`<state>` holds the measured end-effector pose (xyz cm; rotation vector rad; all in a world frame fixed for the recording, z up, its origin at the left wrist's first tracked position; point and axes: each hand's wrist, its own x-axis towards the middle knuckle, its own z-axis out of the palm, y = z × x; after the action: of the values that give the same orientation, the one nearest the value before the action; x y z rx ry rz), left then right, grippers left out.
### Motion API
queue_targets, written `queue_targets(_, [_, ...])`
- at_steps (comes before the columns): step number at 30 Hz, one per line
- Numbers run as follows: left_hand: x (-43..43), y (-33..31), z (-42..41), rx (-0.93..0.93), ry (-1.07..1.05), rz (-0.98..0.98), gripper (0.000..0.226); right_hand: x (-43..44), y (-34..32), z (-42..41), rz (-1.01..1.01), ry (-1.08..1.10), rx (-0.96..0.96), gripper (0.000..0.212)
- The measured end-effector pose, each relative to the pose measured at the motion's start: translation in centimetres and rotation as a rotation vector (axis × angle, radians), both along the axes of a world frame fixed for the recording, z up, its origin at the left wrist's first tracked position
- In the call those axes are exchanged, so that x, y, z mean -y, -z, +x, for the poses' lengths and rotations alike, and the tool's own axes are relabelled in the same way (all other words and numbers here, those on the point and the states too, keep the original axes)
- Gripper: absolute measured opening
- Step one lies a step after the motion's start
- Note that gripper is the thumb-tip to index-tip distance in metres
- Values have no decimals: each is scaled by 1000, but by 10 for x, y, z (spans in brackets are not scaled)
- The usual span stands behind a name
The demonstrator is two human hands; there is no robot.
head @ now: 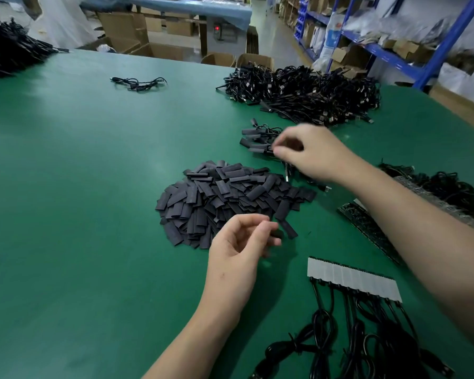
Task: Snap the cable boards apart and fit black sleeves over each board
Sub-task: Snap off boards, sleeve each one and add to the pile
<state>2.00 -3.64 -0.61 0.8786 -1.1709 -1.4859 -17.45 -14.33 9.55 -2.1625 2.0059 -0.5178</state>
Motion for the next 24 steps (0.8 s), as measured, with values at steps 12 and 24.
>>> queue_targets(12, [-14, -4, -4, 430, 99, -233, 6, -159, 61, -35, 388, 75, 86, 25])
queue_targets(24, [-20, -7, -8, 444, 264, -407, 51, -178, 50, 1, 145, 21, 470, 11])
